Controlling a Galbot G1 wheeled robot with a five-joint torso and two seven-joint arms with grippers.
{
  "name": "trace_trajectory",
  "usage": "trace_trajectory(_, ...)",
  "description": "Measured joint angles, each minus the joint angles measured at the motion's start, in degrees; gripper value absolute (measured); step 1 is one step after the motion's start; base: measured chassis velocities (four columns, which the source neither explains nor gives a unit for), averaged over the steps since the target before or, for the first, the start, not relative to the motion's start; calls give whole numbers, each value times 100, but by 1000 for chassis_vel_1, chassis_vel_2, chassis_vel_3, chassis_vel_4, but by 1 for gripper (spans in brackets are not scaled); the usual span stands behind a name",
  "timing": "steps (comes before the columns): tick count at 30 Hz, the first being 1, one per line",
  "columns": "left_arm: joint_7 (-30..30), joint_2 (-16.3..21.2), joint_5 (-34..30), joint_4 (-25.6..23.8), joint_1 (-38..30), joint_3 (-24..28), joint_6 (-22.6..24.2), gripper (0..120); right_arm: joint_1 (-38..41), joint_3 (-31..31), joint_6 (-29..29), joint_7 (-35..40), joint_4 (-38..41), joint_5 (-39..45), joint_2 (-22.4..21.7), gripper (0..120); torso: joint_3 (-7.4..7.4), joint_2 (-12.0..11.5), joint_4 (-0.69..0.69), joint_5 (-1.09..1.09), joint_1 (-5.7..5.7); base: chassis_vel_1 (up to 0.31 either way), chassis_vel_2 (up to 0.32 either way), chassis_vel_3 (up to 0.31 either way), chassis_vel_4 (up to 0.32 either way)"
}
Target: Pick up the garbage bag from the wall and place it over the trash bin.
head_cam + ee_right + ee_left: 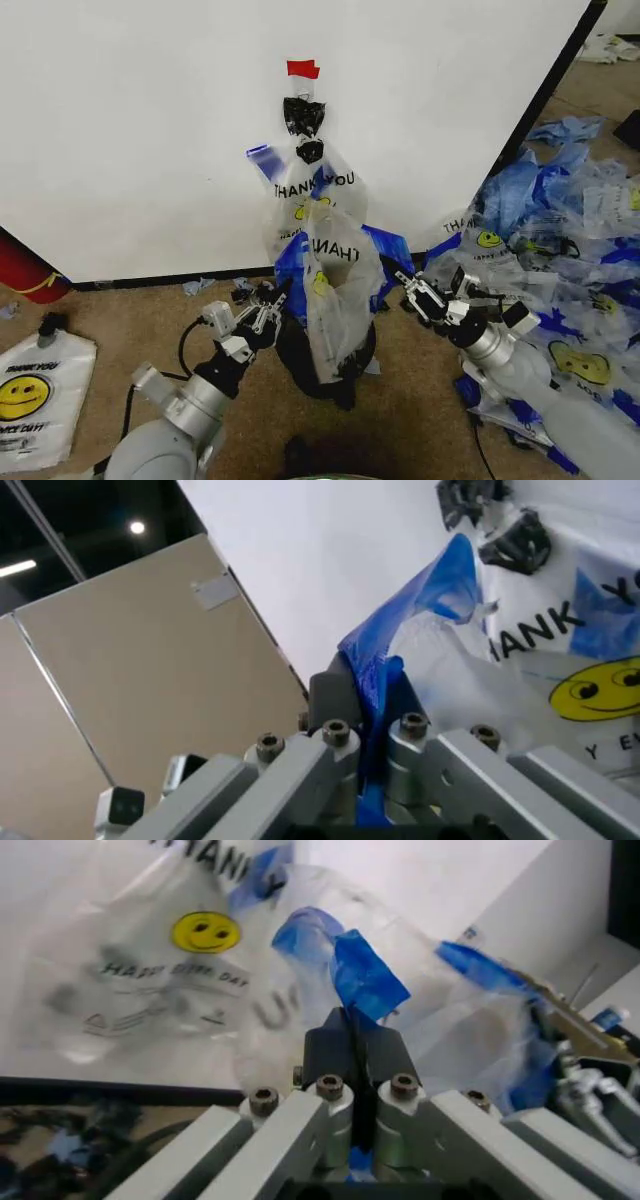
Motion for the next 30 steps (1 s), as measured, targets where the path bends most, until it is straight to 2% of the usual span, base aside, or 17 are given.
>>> trace_trajectory(2,119,-119,37,301,-49,39,-26,0,93,-133,10,26,-115,-42,103,0,0,0,2,3,0,0,0,0,0)
trace_trajectory(6,285,-196,227,576,-5,102,-146,0,66,-208,26,-43,-279,-171,207,0,0,0,0,2,0,0,0,0,0)
trace_trajectory(15,404,-380,447,932,-20,204,-209,0,74,-545,98,-107,-595,-440,528,0,0,0,1,2,0,0,0,0,0)
trace_trajectory(30,401,-653,935,1191,251,461,-358,0,-291,-572,299,-240,-702,-799,274,0,-1,0,1,2,0,0,0,0,0)
